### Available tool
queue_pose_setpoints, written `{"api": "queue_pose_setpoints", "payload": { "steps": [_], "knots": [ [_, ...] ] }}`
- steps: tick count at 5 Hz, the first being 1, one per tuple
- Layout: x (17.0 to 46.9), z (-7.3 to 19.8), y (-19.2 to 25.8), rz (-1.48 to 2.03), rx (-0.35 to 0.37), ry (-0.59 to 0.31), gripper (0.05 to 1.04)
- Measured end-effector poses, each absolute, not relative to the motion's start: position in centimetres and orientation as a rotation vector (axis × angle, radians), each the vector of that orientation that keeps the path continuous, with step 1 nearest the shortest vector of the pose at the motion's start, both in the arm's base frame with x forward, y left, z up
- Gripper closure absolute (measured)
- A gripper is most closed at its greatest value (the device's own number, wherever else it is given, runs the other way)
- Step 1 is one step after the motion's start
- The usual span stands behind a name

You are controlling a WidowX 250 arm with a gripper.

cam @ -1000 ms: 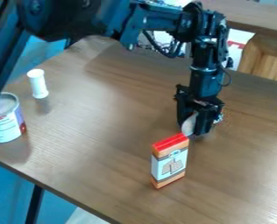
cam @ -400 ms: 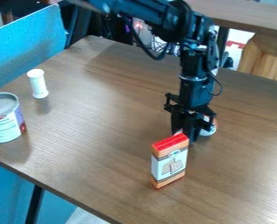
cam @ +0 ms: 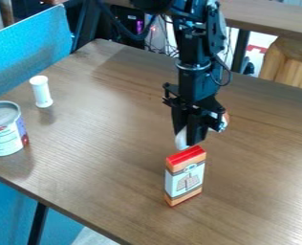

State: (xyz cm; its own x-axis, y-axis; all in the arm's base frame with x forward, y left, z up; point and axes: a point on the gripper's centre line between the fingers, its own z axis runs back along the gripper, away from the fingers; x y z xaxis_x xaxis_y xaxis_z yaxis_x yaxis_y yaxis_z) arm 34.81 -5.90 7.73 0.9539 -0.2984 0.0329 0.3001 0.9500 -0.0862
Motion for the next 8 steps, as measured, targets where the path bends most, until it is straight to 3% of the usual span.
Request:
{"api": "queue_pose_setpoints", "payload": {
  "steps": [2, 4, 6, 8],
  "knots": [
    [34.5, 8.2, 0.3, -0.096, 0.008, 0.043, 0.763],
    [33.7, 8.2, 6.5, 0.035, 0.011, 0.059, 0.763],
    [33.6, 5.2, 10.1, 0.125, 0.02, 0.201, 0.763],
    [34.5, 3.3, 12.3, 0.177, 0.028, 0.25, 0.763]
  ]
}}
